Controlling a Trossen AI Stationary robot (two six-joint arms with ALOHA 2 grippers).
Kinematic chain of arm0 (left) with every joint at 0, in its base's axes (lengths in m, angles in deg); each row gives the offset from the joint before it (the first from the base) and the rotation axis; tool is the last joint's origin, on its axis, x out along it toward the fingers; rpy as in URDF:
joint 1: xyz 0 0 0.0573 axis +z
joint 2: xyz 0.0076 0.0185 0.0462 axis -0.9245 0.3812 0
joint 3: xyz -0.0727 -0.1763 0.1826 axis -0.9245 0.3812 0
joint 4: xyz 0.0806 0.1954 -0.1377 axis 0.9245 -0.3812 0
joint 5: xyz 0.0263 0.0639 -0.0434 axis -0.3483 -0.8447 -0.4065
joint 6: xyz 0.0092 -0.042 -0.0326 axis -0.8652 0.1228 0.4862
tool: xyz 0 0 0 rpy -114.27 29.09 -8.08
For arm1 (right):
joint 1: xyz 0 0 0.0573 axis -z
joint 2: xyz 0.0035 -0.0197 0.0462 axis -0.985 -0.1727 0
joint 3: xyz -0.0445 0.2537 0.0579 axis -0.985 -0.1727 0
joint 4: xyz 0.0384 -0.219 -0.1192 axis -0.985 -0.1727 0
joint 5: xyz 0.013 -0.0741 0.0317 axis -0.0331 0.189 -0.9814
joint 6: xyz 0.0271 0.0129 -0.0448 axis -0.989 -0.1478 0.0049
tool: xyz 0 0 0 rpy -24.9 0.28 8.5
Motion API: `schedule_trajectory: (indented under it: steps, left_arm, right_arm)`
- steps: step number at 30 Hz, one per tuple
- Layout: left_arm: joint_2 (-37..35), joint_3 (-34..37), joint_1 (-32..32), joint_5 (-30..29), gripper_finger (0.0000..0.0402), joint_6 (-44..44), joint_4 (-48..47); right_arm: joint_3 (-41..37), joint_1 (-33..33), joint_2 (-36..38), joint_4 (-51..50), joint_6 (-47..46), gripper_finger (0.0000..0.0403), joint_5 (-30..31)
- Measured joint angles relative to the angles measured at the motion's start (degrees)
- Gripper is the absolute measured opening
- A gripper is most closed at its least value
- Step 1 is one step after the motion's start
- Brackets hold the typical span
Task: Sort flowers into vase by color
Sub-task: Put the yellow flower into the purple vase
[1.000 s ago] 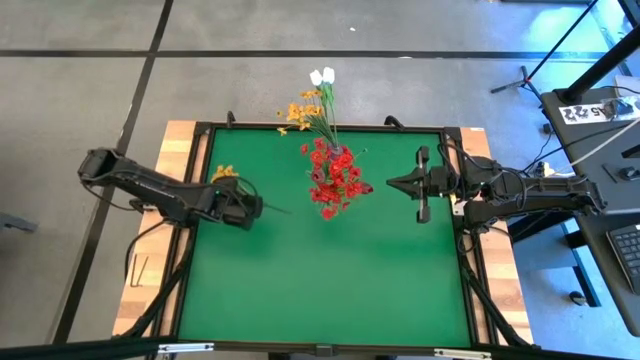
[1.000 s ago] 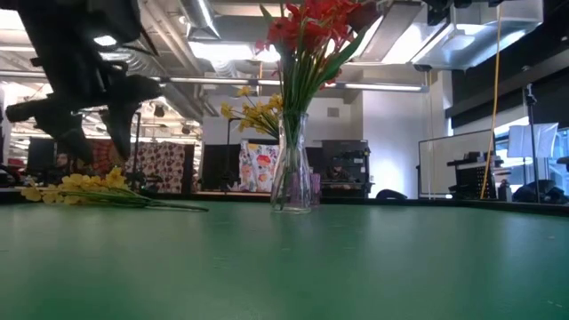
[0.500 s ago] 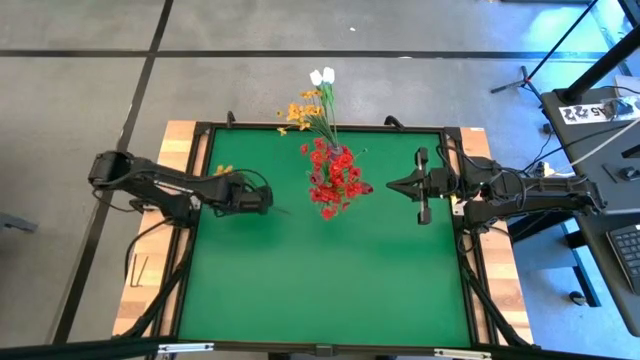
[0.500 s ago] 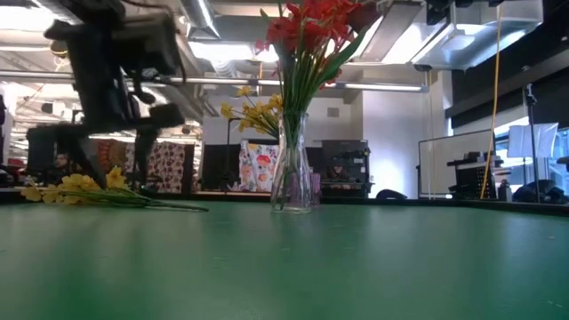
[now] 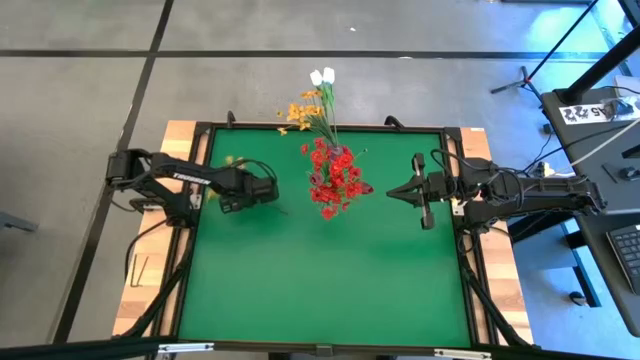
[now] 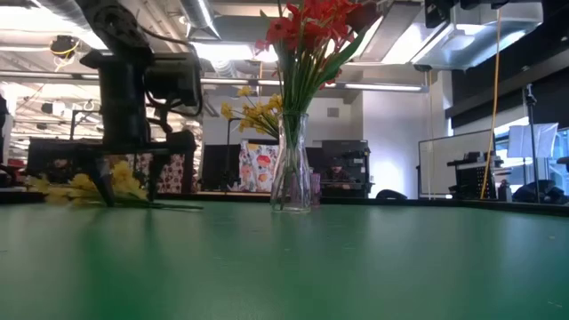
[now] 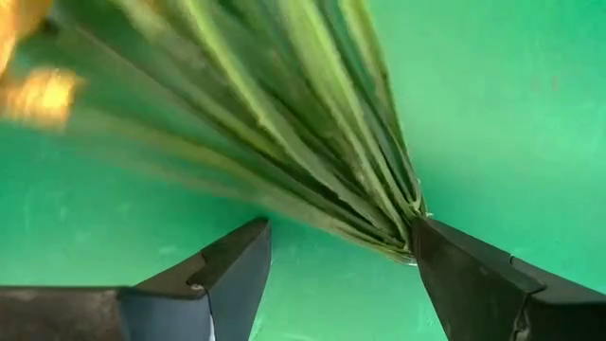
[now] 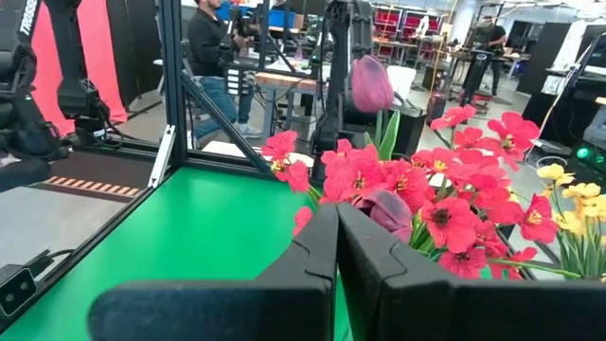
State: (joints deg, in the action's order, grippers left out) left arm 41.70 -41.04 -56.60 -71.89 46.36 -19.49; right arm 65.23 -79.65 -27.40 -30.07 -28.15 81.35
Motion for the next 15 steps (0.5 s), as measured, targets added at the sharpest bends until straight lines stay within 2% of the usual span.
schedule_trajectory:
  steps: [8, 15]
  left_arm:
    - [-0.2, 0.3, 6.9, -0.9, 0.0255, -12.2, 3.4]
    - [0.0, 0.4, 11.1, -4.6, 0.0255, -34.6, 9.0]
  right_arm:
    - [0.0, 0.0, 0.0, -0.4, 0.0, 0.001, 0.0]
    - [0.0, 0.0, 0.0, -0.4, 0.0, 0.001, 0.0]
